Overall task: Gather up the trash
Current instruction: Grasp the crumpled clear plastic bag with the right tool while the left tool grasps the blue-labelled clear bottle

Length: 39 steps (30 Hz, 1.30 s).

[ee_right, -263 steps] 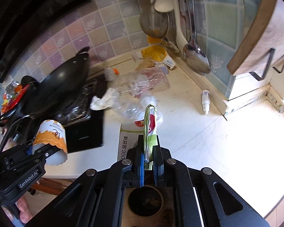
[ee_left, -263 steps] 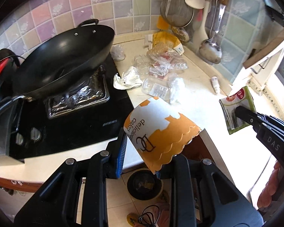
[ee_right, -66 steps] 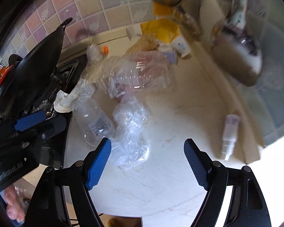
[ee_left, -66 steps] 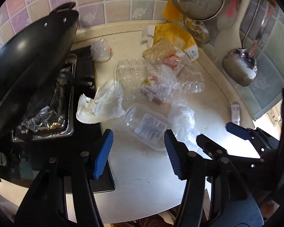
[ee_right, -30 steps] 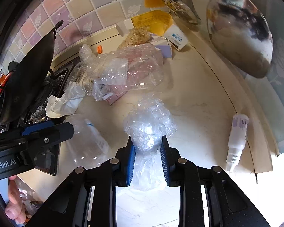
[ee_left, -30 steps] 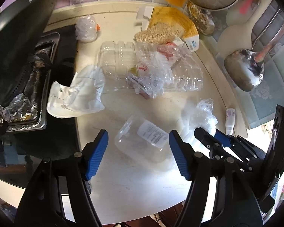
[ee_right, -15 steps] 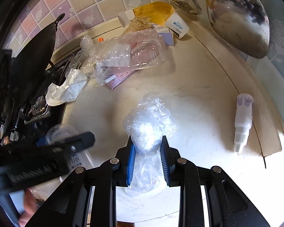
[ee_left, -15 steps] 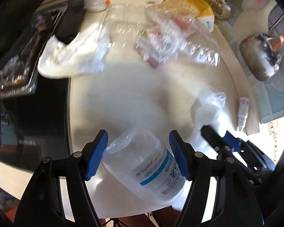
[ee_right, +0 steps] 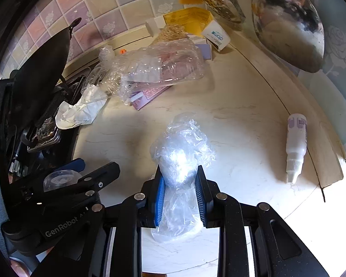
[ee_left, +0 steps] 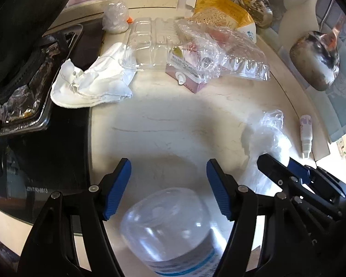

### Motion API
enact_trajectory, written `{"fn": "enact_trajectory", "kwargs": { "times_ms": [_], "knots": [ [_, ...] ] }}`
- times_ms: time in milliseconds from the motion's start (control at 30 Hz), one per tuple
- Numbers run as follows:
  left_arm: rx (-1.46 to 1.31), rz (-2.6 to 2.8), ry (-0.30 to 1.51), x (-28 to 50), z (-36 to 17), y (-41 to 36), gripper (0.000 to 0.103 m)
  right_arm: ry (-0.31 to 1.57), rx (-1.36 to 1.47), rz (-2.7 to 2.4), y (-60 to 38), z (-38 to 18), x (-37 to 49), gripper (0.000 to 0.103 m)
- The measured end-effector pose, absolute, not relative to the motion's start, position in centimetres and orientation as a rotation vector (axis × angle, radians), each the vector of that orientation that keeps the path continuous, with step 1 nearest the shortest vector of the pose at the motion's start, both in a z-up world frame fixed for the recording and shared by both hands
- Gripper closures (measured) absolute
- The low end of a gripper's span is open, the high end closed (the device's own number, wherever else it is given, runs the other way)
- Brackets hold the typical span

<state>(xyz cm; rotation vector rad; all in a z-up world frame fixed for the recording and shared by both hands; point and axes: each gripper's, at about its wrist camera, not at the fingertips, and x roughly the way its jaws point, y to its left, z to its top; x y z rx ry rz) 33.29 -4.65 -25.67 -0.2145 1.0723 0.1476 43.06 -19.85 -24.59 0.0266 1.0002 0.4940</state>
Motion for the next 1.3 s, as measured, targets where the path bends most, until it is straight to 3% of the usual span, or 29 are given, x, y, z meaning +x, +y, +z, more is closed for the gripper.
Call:
{"fn": "enact_trajectory", "kwargs": {
  "times_ms": [567, 1033, 1300],
  "knots": [
    [-0.192, 0.139, 1.031, 35.2, -24.1, -4.1, 0.038, 0.986, 0.047, 0.485, -20.4, -24.3, 43.2, 0.079],
    [-0.261, 0.110, 1.093, 30.4, -19.8, -3.7, 0.035, 0.973, 0.044, 0.488, -20.9, -23.8, 42.4, 0.079],
    [-0.377, 0.108, 1.190, 28.6, -22.9, -4.1, 0.031, 0.976, 0.028, 0.488, -20.9, -24.0, 41.9, 0.079]
  ]
}}
